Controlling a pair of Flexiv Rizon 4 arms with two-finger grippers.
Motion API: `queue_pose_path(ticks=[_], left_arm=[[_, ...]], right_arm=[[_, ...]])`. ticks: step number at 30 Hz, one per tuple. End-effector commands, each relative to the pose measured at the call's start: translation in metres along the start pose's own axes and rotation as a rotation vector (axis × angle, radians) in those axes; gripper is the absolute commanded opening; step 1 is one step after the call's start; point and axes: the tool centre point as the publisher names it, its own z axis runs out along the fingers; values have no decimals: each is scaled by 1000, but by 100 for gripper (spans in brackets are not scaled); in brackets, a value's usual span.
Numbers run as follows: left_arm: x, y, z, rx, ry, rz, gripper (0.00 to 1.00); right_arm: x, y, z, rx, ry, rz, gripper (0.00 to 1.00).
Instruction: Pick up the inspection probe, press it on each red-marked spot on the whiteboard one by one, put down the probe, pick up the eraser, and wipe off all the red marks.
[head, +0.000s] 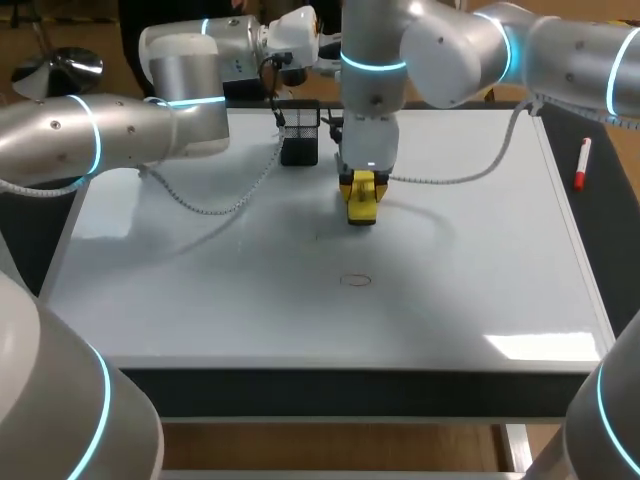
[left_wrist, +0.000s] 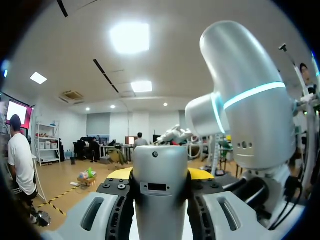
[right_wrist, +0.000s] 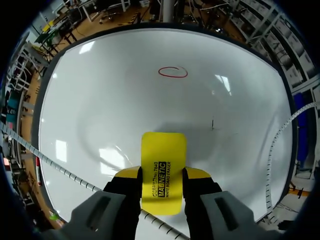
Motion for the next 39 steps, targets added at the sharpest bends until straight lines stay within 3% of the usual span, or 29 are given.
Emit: queue_pose_path(ticks=[1,15,39], left_arm=[[2,-2,0,-2,-4,1,0],[2,-2,0,-2,-4,1,0],[2,-2,0,-2,-4,1,0]], right_arm=[[-1,-4,5,-6,1,-4,0],[3,-6,13,-17,5,-4,0],[62,5,19,-41,23,126,0]])
